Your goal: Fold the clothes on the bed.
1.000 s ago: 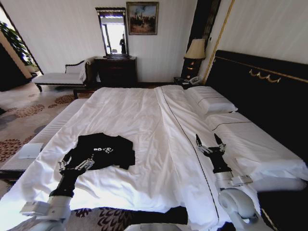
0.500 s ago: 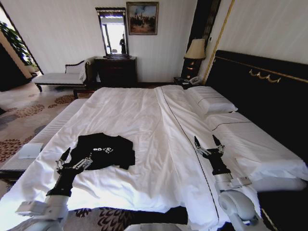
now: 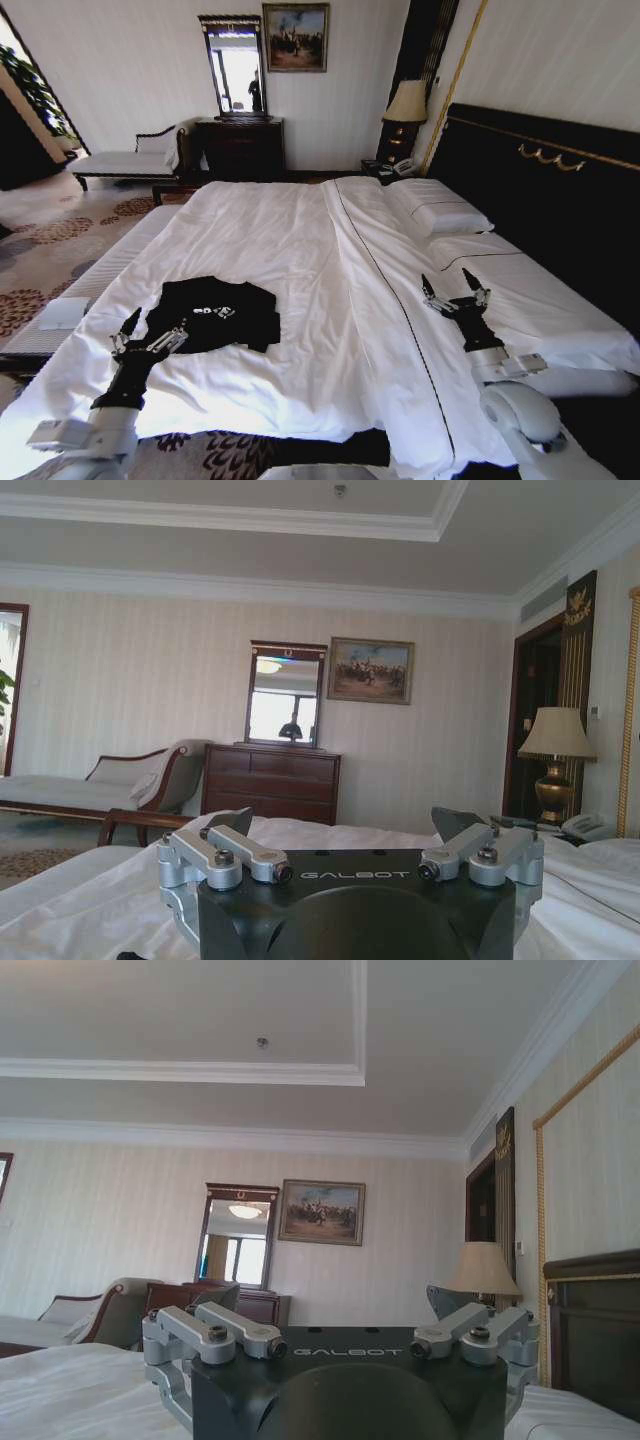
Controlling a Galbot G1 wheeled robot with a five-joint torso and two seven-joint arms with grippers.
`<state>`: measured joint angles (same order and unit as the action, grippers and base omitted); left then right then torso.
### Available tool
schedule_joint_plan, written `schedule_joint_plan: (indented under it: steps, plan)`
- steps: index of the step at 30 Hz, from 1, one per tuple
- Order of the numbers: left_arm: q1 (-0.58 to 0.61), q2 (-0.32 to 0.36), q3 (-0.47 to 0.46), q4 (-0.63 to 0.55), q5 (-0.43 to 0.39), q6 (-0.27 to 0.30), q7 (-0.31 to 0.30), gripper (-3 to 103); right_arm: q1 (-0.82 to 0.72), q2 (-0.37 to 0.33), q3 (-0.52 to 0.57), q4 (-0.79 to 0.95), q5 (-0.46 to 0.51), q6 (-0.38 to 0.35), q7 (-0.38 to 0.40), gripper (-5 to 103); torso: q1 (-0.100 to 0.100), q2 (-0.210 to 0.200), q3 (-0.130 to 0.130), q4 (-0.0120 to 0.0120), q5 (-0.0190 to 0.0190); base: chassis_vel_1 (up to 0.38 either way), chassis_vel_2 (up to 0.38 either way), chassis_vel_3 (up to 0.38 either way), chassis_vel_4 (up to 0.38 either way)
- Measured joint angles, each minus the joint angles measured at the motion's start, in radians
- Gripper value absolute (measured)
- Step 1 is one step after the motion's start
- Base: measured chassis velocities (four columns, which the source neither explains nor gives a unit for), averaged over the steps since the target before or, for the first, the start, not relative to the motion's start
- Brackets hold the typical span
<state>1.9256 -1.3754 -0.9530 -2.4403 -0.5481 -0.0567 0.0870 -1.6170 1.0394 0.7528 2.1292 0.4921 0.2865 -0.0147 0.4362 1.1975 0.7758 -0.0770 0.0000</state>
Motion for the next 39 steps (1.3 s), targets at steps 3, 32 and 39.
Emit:
schedule_joint_plan:
  steps: [3,32,39]
  plan:
    - [-0.002,0.0,0.002,0.0,0.0,0.0,-0.001,100,-0.007,0.042,-0.024,0.01,-0.017,-0.005,-0.006,100,0.0,0.0,0.0,0.0,-0.0001,0.0,0.0,0.0,0.0]
    - [-0.01,-0.01,0.007,0.017,-0.004,0.002,-0.003,100,-0.025,0.204,-0.096,-0.01,-0.105,0.005,-0.014,100,0.0,0.0,0.0,-0.0001,0.0001,0.0,0.0,0.0,0.0]
    - [-0.012,-0.011,0.004,0.018,-0.007,0.002,-0.003,100,-0.018,0.205,-0.099,-0.016,-0.107,0.006,-0.013,100,0.0,0.0,0.0,-0.0001,0.0,0.0,0.0,0.0,0.0]
